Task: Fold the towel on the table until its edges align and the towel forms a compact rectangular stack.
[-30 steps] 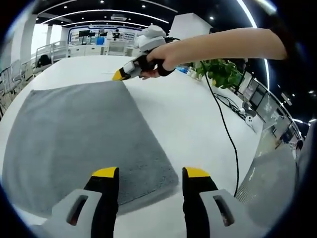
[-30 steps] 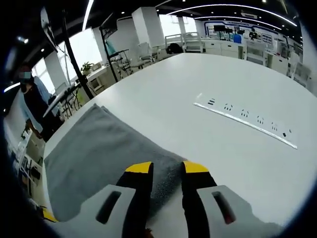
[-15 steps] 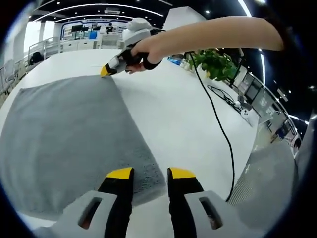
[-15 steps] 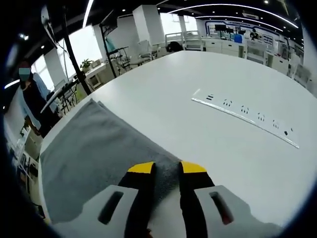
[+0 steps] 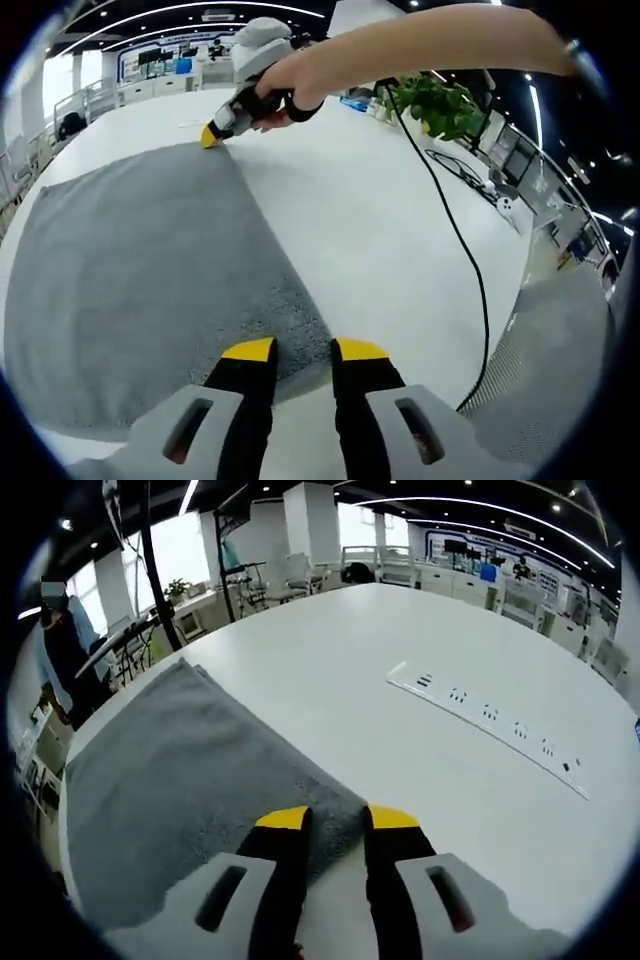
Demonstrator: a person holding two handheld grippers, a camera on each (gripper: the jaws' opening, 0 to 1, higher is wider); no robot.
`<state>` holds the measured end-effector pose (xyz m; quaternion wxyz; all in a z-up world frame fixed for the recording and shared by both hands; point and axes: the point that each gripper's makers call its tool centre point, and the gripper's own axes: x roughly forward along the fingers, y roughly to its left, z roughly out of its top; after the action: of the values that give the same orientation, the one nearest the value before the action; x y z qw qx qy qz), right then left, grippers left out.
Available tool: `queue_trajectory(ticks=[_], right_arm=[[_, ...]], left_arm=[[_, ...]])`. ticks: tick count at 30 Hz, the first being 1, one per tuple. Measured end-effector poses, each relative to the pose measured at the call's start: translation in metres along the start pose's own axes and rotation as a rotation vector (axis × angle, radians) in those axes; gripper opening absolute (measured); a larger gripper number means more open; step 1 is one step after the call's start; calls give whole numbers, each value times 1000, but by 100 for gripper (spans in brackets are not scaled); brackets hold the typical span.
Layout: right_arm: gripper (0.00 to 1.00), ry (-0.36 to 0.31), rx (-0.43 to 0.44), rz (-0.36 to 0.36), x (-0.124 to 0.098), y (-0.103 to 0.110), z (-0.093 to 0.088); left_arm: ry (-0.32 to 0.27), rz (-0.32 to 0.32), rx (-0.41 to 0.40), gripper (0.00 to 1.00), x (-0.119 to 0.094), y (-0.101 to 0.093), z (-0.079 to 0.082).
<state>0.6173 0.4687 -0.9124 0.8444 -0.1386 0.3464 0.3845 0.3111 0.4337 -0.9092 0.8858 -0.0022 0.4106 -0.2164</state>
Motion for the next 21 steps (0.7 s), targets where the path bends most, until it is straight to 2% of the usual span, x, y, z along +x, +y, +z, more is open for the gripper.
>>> queue_trajectory(ticks=[4, 10, 13, 16, 18, 21], right_arm=[[23, 6, -9, 7, 1, 0, -1], [21, 3, -17, 7, 2, 0, -3], [18, -2, -9, -3, 2, -2, -3], [11, 9, -26, 5, 2, 0, -3], [7, 14, -30, 20, 3, 5, -3], [6, 11, -31, 15, 3, 4, -3]], left_arm=[[-1, 1, 2, 23, -1, -1, 0], [-11, 7, 4, 22, 0, 0, 0], [-5, 16, 27, 19, 0, 1, 0], [7, 40, 45, 11, 0, 6, -2], [10, 43, 54, 10, 1, 6, -2], [26, 56, 99, 9, 2, 6, -3]])
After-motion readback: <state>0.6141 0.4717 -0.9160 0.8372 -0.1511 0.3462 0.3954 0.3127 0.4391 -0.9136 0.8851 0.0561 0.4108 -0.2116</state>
